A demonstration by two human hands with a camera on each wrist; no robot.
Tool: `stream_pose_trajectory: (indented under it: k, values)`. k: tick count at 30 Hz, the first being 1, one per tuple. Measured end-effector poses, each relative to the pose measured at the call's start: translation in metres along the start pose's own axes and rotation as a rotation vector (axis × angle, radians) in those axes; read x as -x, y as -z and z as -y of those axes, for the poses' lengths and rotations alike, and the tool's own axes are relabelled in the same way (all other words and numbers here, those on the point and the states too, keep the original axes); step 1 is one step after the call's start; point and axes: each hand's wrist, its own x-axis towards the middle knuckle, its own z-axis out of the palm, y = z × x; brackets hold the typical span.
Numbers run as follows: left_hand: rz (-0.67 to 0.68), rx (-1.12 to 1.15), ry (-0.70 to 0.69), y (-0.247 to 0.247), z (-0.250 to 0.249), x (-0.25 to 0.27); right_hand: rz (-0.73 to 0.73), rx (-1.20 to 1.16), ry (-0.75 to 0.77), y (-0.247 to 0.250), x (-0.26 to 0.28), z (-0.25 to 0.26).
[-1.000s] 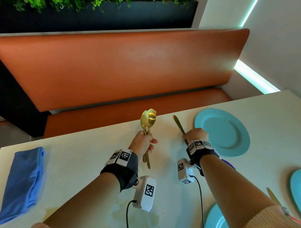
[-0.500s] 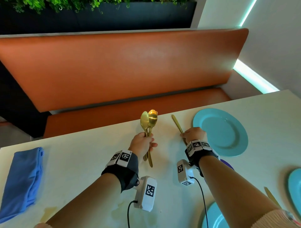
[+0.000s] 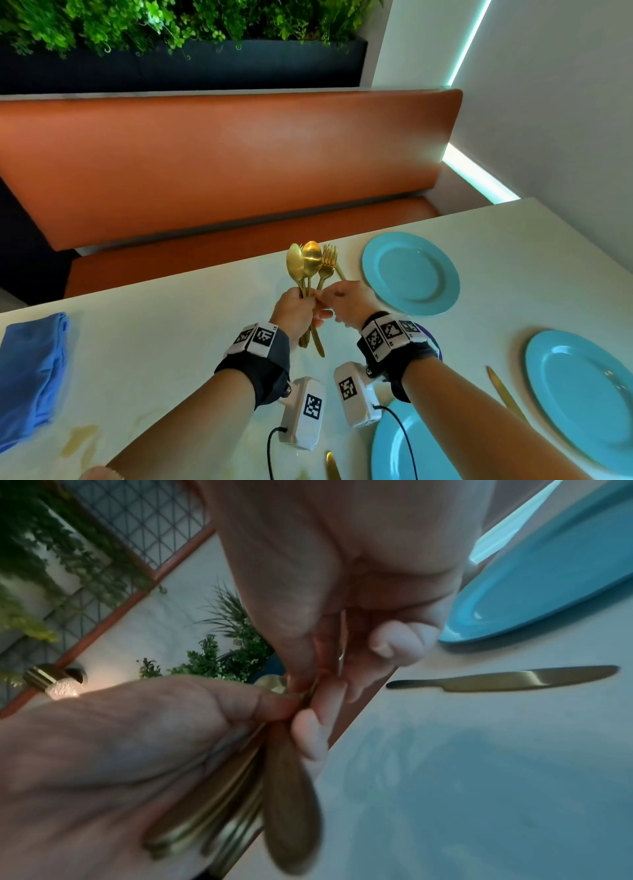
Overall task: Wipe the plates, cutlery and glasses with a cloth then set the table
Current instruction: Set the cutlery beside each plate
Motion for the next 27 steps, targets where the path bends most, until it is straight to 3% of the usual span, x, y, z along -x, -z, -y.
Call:
stream_pose_trajectory:
  k: [10, 21, 24, 27]
  values:
    - [0.122, -0.104, -0.08, -0.046, 0.017, 0.064, -0.035, -0.171, -0.141, 0.025, 0.062, -0.041]
    - [-0.011, -0.071, -0.053, -0.095, 0.048, 0.117, -0.133, -0.244, -0.152, 0.057, 0.133, -0.084]
    - [-0.053, 0.065, 0.008, -0.108, 0.052, 0.123, -0.179, -0.19, -0.173, 0.084, 0.149, -0.107]
    - [-0.053, 0.069, 0.001, -0.117, 0.056, 0.126, -0.199, 0.05, -0.245, 0.117, 0.156, -0.144]
